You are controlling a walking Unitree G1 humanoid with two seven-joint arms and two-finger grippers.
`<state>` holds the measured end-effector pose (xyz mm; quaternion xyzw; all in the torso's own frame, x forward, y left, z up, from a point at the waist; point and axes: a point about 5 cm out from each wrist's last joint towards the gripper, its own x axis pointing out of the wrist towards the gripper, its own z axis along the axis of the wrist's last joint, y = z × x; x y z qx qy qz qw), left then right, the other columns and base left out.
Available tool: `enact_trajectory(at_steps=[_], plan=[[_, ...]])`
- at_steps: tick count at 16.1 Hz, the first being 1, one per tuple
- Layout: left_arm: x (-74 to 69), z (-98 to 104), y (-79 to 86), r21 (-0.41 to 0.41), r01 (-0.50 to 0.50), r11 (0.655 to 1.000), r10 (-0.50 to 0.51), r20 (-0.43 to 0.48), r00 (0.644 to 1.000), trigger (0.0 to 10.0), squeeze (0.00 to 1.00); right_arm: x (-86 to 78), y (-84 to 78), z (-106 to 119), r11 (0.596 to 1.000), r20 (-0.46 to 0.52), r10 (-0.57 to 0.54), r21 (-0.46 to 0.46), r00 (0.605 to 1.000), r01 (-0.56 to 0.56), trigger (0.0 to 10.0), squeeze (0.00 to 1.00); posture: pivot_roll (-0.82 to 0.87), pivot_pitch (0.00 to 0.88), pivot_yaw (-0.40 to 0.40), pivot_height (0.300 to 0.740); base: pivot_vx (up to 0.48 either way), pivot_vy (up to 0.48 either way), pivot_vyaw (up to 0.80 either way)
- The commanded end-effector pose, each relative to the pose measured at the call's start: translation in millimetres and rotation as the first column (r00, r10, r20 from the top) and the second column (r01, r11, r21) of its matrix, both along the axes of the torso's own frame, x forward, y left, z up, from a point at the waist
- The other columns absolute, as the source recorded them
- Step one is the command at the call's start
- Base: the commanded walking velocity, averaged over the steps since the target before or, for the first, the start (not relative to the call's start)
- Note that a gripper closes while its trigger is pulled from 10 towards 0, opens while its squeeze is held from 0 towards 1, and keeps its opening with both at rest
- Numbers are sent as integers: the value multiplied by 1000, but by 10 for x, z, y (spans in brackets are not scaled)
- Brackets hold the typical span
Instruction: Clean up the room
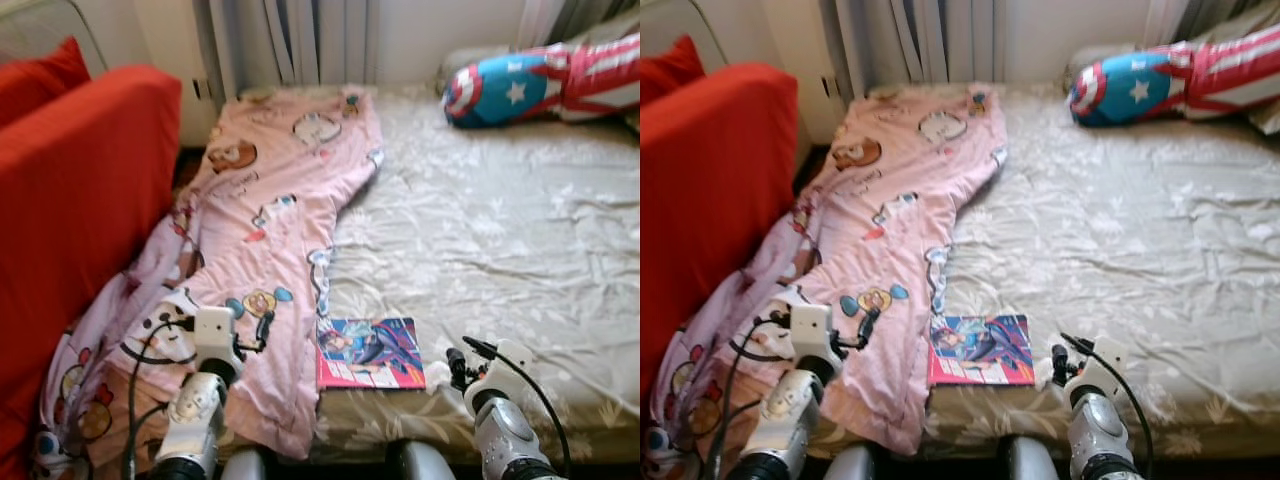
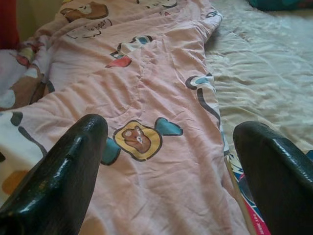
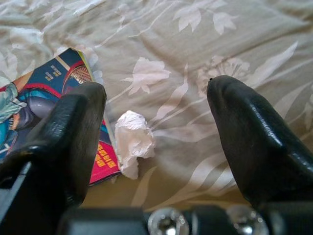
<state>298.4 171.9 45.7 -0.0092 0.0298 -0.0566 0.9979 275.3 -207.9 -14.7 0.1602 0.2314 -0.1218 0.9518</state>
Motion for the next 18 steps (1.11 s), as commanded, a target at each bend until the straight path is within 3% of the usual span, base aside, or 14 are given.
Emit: enact_trajectory(at_steps=[1, 4, 7, 12, 18], plan=[[2, 29, 5, 30, 18, 999, -18, 5, 1000, 10000, 0, 5, 17, 18, 999, 23, 20, -30, 1000, -19, 10000, 0, -18, 162, 4, 622, 0, 0, 0], [121, 196, -72, 28, 28, 999, -29, 48, 998, 10000, 0, 61, 32, 130, 991, 121, 65, -121, 991, -50, 10000, 0, -21, 188, 7, 622, 0, 0, 0], [111, 200, -141, 23, 47, 999, -49, 45, 998, 10000, 0, 73, 111, 179, 985, 186, 115, -151, 976, -87, 10000, 0, -27, 202, 12, 622, 0, 0, 0], [37, 196, -129, 25, 50, 998, -51, 38, 998, 10000, 0, 13, 131, 77, 991, 124, 109, -96, 986, -97, 10000, 0, -6, 229, 19, 622, 0, 0, 0], [-40, 231, -82, 42, 54, 998, -56, 28, 998, 10000, 0, 68, 98, 64, 995, 51, 91, -32, 995, -89, 10000, 0, 33, 257, 26, 622, 0, 0, 0]])
